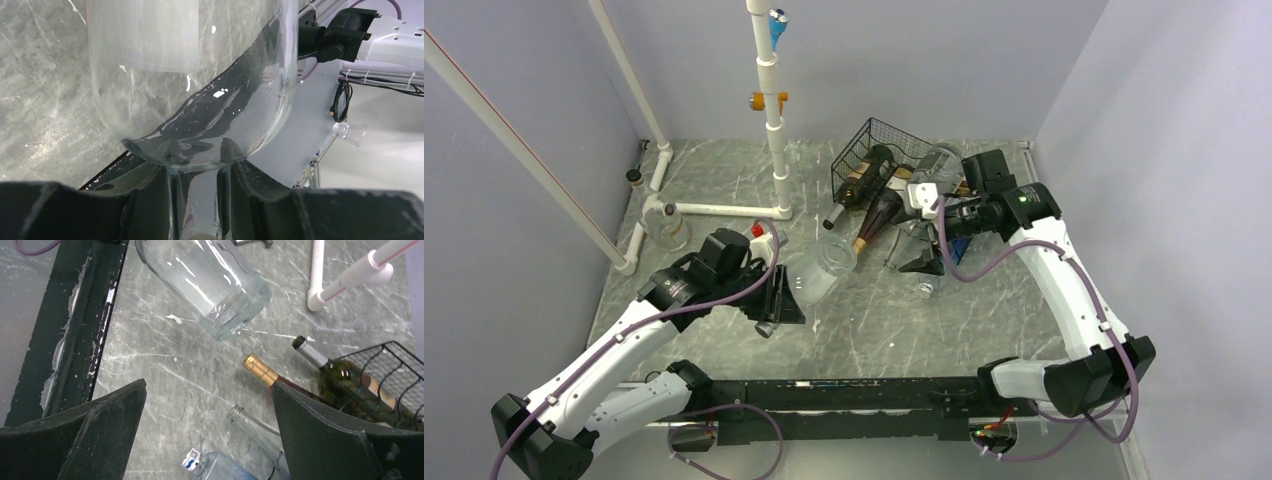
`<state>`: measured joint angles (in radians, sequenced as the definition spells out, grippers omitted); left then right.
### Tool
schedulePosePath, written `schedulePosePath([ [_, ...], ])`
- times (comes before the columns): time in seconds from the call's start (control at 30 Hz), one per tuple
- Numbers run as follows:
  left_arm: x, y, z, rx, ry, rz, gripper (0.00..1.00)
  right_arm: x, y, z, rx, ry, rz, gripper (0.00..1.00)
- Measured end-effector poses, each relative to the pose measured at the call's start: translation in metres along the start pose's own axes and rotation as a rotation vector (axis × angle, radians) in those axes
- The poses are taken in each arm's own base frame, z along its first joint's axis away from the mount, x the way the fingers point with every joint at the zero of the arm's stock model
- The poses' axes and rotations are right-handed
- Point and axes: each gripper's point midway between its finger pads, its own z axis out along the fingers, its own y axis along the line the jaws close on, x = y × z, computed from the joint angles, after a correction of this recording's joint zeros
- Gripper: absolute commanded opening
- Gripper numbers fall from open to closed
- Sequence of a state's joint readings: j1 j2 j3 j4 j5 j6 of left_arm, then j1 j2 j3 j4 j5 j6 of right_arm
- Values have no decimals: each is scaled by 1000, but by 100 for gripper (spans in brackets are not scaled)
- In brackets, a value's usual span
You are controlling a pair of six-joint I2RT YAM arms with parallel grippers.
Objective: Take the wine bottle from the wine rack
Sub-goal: Place the wine bottle at the center of the board.
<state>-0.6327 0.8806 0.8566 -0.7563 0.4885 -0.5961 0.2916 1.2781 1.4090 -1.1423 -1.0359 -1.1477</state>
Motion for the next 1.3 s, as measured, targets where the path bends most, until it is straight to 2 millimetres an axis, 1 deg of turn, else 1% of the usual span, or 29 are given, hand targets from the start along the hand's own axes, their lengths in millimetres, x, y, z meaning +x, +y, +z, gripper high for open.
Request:
schedulePosePath([
  [0.3, 16, -1, -3, 1, 69, -66, 0, -10, 15, 41, -102, 27, -94, 100],
  [0.47, 24, -1, -3, 7, 110, -105, 0, -4, 24, 63, -149, 42, -108, 100],
  [0.6, 30, 1, 2, 4, 162, -140, 0, 9, 31, 84, -184, 68, -107, 100],
  [0.77, 40, 6, 8, -18, 242, -188, 0, 25, 35, 103, -194, 92, -119, 100],
  [0.9, 50, 9, 10, -33, 312, -232, 0, 42, 46, 117, -218, 112, -130, 100],
  [1.0, 55, 10, 12, -37, 351, -253, 0, 55, 60, 130, -249, 127, -148, 100],
  [1.13, 58, 11, 14, -42, 388, -278, 0, 67, 71, 145, -266, 135, -166, 100],
  [1.2, 59, 12, 16, -45, 402, -288, 0, 72, 72, 150, -256, 137, -172, 100],
  [1.3, 60, 13, 18, -49, 416, -298, 0, 73, 68, 155, -232, 134, -183, 99],
])
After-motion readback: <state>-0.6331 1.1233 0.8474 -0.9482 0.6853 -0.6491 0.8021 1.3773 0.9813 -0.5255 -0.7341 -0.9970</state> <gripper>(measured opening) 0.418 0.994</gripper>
